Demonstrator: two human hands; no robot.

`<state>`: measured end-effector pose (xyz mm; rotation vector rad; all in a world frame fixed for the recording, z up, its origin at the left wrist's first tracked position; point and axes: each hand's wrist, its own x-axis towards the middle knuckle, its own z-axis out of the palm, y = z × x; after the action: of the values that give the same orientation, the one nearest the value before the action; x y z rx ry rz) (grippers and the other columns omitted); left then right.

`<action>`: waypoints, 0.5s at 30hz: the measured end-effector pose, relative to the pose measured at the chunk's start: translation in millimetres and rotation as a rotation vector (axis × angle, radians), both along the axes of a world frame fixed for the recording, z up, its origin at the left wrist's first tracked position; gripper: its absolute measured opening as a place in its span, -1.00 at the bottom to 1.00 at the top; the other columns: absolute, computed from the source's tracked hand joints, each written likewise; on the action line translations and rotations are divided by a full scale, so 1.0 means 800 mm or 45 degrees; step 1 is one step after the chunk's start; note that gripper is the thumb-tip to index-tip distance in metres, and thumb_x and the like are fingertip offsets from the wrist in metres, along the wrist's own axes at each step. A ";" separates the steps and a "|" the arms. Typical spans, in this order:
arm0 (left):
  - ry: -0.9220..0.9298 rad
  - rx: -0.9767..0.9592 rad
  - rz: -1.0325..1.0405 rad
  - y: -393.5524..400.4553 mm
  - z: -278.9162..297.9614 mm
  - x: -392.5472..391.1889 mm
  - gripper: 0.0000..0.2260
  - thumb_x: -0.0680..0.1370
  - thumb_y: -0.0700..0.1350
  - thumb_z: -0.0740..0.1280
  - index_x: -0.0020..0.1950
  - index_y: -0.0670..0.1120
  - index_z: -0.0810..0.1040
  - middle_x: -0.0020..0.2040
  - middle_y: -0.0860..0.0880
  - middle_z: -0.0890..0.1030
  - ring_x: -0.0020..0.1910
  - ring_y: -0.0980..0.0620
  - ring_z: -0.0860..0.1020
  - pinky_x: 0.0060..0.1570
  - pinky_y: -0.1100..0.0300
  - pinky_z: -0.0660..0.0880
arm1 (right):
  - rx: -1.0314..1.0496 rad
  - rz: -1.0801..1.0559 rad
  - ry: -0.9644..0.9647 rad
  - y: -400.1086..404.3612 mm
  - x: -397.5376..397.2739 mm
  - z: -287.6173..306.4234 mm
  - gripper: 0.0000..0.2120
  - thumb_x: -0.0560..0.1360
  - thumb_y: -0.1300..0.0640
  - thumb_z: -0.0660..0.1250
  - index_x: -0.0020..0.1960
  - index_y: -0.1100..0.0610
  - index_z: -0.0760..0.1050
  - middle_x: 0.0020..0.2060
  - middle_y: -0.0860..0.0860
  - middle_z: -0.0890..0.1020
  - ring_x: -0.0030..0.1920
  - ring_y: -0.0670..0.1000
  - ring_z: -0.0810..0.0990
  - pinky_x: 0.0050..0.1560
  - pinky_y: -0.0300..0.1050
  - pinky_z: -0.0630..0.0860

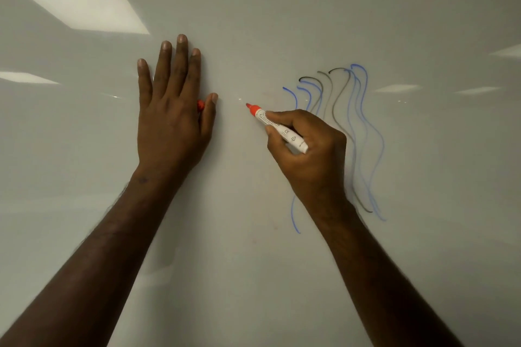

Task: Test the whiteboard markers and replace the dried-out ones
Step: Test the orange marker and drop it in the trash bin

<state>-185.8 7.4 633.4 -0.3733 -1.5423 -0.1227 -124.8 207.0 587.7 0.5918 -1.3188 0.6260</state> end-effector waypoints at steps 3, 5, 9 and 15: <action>0.000 -0.001 0.002 -0.001 0.000 0.000 -0.46 0.71 0.05 0.02 0.63 -0.15 0.04 0.64 -0.14 0.03 0.63 -0.12 -0.03 0.57 -0.20 -0.07 | -0.197 0.048 -0.003 0.004 0.001 -0.020 -0.91 0.47 0.29 0.46 -0.03 0.22 0.67 -0.17 0.00 0.71 -0.21 -0.03 0.65 -0.21 -0.06 0.57; 0.000 0.001 0.001 -0.001 0.000 -0.001 -0.46 0.71 0.05 0.03 0.63 -0.15 0.04 0.64 -0.15 0.03 0.63 -0.12 -0.03 0.57 -0.21 -0.06 | -0.191 0.008 -0.012 0.004 0.007 -0.048 -0.92 0.46 0.29 0.46 -0.05 0.20 0.67 -0.19 0.01 0.70 -0.23 0.00 0.64 -0.20 -0.10 0.56; -0.003 -0.011 0.004 0.001 0.000 -0.002 -0.46 0.71 0.06 0.03 0.64 -0.14 0.02 0.65 -0.14 0.02 0.63 -0.11 -0.04 0.57 -0.19 -0.08 | -0.106 -0.105 -0.044 0.005 0.013 -0.112 -0.93 0.46 0.28 0.47 -0.05 0.22 0.68 -0.26 0.01 0.66 -0.32 -0.03 0.58 -0.28 -0.22 0.50; -0.002 -0.015 -0.030 0.000 -0.001 -0.002 -0.46 0.72 0.10 -0.01 0.64 -0.14 0.04 0.65 -0.13 0.03 0.63 -0.10 -0.03 0.58 -0.16 -0.10 | -0.079 -0.180 -0.113 0.027 0.024 -0.166 -0.94 0.43 0.25 0.49 -0.10 0.21 0.68 -0.31 -0.01 0.63 -0.35 -0.06 0.54 -0.29 -0.27 0.48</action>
<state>-187.4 7.5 632.5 -0.4008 -1.5414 -0.1327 -105.6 228.9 455.2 0.4202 -1.4058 0.5804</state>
